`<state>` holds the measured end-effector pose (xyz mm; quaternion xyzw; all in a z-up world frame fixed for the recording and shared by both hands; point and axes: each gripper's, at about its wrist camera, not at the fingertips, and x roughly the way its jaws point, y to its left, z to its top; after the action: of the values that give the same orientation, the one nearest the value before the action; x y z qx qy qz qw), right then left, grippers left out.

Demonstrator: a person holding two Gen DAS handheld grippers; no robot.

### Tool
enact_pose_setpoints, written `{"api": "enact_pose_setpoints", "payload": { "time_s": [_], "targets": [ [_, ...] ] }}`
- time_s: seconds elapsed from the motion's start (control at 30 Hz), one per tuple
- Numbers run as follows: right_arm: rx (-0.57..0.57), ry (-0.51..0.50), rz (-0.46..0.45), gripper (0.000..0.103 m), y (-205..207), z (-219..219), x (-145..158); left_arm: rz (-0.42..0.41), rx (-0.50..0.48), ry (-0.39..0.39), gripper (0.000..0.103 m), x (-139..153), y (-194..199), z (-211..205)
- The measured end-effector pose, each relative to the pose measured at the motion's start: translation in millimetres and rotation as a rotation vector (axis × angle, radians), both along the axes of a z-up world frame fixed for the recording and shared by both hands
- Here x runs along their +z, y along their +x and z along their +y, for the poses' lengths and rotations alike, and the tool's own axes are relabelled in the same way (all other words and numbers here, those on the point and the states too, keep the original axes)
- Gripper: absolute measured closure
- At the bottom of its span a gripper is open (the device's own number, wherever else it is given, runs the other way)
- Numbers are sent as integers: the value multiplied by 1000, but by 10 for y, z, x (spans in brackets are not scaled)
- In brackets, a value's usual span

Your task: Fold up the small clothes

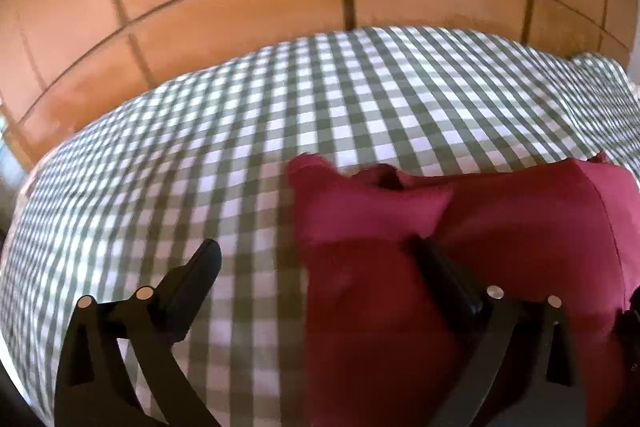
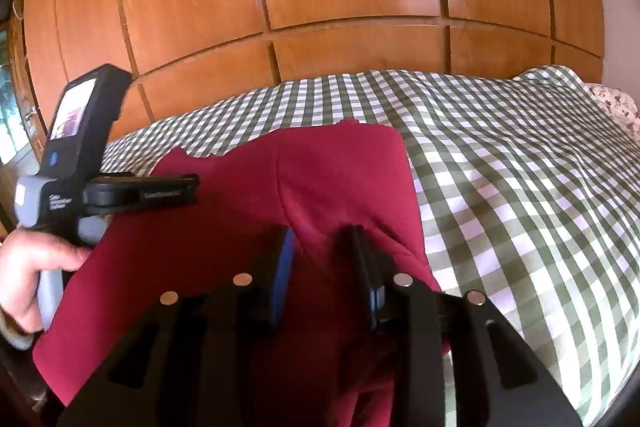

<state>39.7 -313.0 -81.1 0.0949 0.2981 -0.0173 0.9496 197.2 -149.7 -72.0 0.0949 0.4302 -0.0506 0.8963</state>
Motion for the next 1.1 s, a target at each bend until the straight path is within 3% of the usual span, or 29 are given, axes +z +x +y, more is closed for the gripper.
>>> {"api": "enact_pose_setpoints", "payload": {
  "time_s": [0.1, 0.17, 0.23, 0.3, 0.53, 1.1],
  "targets": [
    [14, 4, -1, 64, -23, 24, 16, -16, 14, -16, 5, 75, -126, 67],
    [28, 10, -2, 54, -44, 47, 37, -20, 17, -33, 5, 125, -216, 110],
    [58, 26, -6, 35, -72, 80, 62, -29, 15, -38, 5, 162, -285, 127],
    [76, 18, -11, 28, -110, 134, 91, -44, 12, -36, 5, 202, -368, 132],
    [84, -6, -8, 24, -217, 208, 123, -70, -10, -48, 5, 309, -635, 178],
    [35, -51, -31, 9, -458, 198, 304, -25, -7, -168, 4, 363, -1070, 398]
  ]
}}
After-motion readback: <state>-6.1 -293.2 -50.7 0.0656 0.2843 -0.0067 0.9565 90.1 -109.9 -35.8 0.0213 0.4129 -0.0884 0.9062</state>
